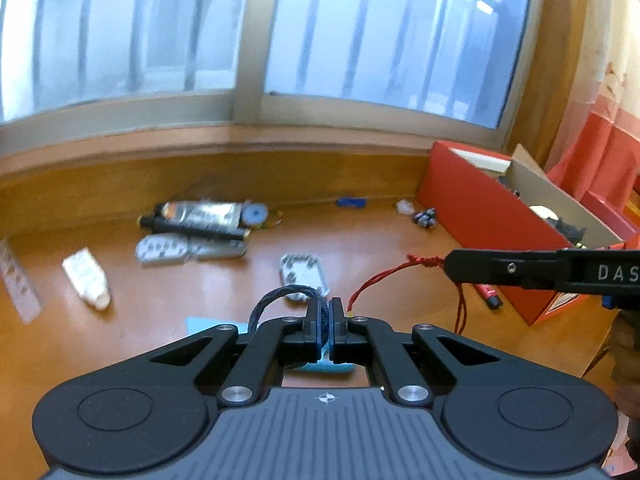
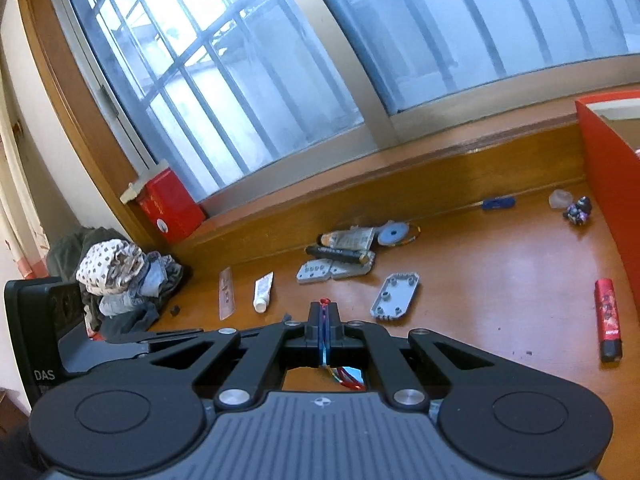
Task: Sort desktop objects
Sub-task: 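Lift both held bands and carry them toward the storage box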
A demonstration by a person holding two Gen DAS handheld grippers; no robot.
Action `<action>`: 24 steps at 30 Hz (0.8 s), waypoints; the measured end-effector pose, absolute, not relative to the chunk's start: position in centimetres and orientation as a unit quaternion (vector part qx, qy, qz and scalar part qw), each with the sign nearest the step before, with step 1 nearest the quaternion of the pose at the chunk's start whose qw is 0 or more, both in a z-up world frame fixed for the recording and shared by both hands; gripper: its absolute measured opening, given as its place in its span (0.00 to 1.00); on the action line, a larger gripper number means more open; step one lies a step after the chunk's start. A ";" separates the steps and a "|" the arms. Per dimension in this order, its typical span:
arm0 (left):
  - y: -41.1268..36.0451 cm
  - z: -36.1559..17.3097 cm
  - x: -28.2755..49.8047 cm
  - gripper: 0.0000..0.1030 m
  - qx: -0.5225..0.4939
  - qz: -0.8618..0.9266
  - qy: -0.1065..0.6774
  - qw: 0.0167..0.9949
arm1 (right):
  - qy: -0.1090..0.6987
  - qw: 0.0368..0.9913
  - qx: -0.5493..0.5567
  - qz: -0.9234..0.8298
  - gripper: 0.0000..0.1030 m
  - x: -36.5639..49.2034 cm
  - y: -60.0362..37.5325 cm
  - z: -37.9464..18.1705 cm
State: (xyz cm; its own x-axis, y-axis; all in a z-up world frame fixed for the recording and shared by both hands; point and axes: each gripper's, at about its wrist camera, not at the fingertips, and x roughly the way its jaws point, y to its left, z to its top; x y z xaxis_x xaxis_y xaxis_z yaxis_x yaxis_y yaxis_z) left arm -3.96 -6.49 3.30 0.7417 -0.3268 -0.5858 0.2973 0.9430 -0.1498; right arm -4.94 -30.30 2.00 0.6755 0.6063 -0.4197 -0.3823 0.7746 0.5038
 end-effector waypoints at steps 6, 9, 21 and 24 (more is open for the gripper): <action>-7.3 3.5 -2.4 0.05 -0.027 -0.202 0.298 0.933 | 0.278 0.912 0.178 0.245 0.01 -5.2 -30.8 2.9; -7.9 3.5 -2.1 0.05 -0.027 -0.212 0.300 0.930 | 0.269 0.915 0.195 0.229 0.01 -5.5 -31.6 2.9; -11.5 3.9 -1.3 0.05 -0.025 -0.215 0.301 0.929 | 0.265 0.917 0.192 0.226 0.01 -5.2 -35.3 3.3; -12.9 4.3 -1.0 0.05 -0.025 -0.208 0.299 0.931 | 0.266 0.915 0.187 0.239 0.01 -4.6 -36.3 3.6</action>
State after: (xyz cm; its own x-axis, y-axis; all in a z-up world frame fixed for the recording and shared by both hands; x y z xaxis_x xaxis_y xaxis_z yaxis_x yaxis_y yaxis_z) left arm -0.97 -12.95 4.29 0.7346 -0.4021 -0.5466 0.3721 0.9123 -0.1711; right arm -4.60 -36.27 3.56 0.7445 0.5362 -0.3978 -0.3368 0.8161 0.4696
